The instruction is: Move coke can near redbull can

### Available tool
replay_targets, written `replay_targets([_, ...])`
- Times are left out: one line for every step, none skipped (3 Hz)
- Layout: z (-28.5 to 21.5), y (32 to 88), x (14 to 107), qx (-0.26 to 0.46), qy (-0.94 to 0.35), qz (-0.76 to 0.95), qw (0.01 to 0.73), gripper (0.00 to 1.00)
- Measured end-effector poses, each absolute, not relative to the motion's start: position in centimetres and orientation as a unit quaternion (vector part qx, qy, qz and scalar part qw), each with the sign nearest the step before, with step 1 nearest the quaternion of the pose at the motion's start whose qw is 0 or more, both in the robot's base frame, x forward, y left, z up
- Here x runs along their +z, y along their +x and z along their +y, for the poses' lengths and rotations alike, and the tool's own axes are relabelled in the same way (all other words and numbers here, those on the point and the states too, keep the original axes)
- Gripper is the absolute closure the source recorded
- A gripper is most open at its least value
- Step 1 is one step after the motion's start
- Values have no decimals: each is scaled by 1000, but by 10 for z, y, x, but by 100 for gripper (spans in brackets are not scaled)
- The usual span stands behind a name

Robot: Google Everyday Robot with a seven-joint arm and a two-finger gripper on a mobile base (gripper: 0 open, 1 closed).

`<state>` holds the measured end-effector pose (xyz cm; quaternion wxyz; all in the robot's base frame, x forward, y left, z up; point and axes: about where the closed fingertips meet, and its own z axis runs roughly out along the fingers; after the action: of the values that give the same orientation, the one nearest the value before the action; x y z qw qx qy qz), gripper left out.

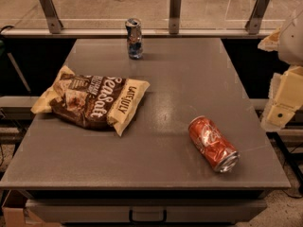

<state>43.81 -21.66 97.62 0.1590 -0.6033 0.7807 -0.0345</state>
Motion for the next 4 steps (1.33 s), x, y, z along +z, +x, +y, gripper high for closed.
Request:
replay_targets([-218, 443, 967, -38, -598, 783, 168, 0])
replay_targets([-218, 452, 943, -42, -586, 793, 164, 0])
replay_targets([-198, 455, 938, -27, -582, 796, 163, 0])
replay_targets([-179, 453, 941, -8, -576, 803, 155, 0])
